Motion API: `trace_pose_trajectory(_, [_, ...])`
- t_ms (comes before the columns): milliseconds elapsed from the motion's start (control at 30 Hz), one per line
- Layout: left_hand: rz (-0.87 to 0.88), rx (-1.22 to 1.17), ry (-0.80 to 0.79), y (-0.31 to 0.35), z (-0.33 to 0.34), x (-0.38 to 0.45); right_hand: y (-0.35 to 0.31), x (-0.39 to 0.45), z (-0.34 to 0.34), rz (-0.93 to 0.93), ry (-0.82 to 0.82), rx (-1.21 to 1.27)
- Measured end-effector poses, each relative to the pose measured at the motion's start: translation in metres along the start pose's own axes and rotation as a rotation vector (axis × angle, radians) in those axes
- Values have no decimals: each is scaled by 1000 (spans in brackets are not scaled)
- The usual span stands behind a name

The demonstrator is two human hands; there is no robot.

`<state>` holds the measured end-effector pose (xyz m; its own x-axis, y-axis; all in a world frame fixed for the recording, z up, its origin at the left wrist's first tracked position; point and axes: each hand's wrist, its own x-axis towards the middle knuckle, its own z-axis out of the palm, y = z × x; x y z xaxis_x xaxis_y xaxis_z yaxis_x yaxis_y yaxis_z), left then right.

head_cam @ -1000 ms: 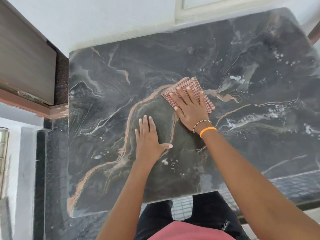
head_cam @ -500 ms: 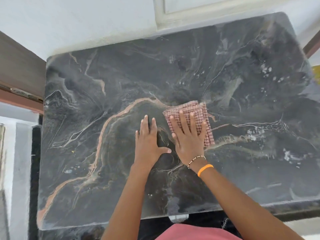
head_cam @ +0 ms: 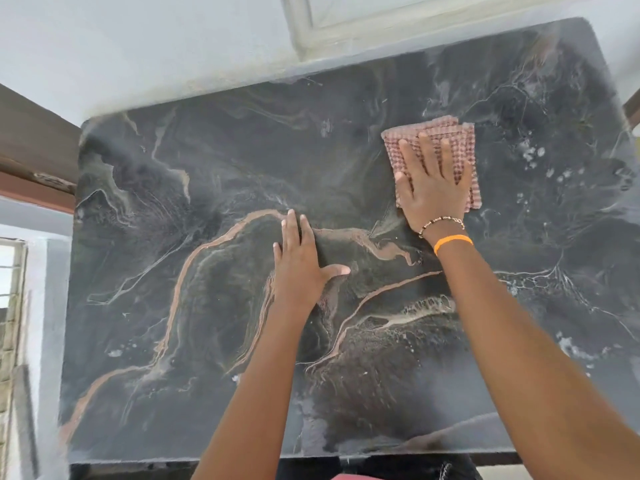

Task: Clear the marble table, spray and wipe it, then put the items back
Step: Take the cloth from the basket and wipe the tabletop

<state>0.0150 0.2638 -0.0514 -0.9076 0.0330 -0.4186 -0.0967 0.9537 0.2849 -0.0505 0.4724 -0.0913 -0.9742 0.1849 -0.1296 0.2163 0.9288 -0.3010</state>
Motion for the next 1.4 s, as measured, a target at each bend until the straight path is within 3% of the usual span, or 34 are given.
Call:
trace_pose_trajectory(133, [3,9,26,-2,5,-1,-6,-51,6,100,-32,-17])
trace_pose_trajectory(267, [4,52,24,-1,5,0,-47,-71,18,-179,-121,-54])
trace_pose_trajectory(367, [-7,37,24,0,4,1,-87,-35,29,-387,-186,-70])
trace_pose_trajectory(467, [-24,2,13,0,4,1,-118,19,30,-454,-203,-66])
trace_pose_trajectory(567, [-14,3,58,5,0,4,-115,68,23,-396,-180,-53])
trace_pose_trajectory(700, [-3,33,83,9,-12,27,-66,105,5,-185,-94,1])
trace_pose_trajectory(833, [10,99,-10,11,-16,42,-10,86,-9,54,11,-8])
trace_pose_trajectory(933, [9,166,-22,12,-16,43,-15,51,-4,173,-11,5])
trace_pose_trajectory(1000, [-3,187,-22,12,-16,46,-39,37,5,119,-28,-8])
trace_pose_trajectory(1233, [-26,118,-27,13,-15,48,-154,77,35,-395,-150,-57])
trace_pose_trajectory(1400, [-11,73,-17,11,-15,46,-192,132,32,-365,-162,-79])
